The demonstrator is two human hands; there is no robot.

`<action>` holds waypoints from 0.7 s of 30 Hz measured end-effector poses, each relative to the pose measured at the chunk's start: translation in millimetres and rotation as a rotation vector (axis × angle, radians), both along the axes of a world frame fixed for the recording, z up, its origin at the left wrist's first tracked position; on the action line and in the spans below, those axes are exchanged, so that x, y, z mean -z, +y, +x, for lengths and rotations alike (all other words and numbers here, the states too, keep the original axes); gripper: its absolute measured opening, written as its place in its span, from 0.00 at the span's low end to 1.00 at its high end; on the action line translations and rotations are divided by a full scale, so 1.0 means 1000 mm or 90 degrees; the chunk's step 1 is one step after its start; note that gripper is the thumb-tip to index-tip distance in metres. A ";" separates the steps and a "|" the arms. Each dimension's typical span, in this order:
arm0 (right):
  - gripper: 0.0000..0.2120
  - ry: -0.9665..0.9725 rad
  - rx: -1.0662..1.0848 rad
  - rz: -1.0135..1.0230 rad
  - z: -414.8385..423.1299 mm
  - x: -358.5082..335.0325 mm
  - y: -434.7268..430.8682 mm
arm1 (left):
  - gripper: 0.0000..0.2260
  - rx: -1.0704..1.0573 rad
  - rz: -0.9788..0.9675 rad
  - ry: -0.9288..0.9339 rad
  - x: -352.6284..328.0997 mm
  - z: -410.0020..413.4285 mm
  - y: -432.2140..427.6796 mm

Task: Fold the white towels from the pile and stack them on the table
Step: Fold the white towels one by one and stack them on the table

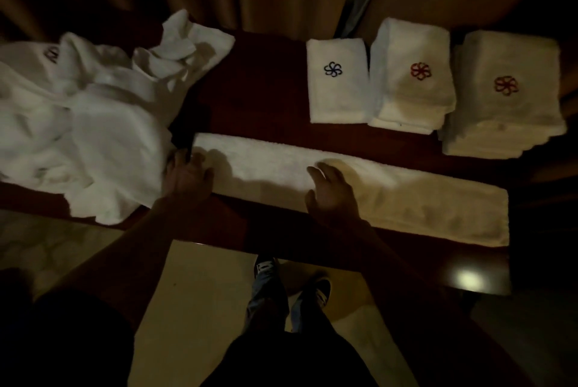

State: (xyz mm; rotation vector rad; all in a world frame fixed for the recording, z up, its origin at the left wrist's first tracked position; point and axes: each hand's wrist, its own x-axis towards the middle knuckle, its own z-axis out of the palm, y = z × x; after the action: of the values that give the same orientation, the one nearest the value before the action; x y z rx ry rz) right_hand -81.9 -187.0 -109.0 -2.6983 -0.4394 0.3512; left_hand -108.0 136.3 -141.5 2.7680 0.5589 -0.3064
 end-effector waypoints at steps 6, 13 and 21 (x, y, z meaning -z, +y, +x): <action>0.25 0.002 -0.026 0.020 0.010 -0.001 0.042 | 0.22 0.056 -0.011 -0.027 -0.018 0.026 -0.007; 0.27 -0.030 0.068 -0.001 0.028 -0.009 0.016 | 0.27 0.192 -0.066 -0.049 -0.029 0.070 -0.052; 0.27 -0.002 0.316 0.007 0.029 -0.016 -0.095 | 0.18 0.394 -0.069 -0.038 -0.037 0.116 -0.178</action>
State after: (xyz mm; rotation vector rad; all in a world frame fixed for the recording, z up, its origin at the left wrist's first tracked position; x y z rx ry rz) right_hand -52.4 -282.2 -93.1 -2.6785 0.2296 0.1981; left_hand 7.8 -42.0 -104.5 2.7608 -0.3368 -0.3668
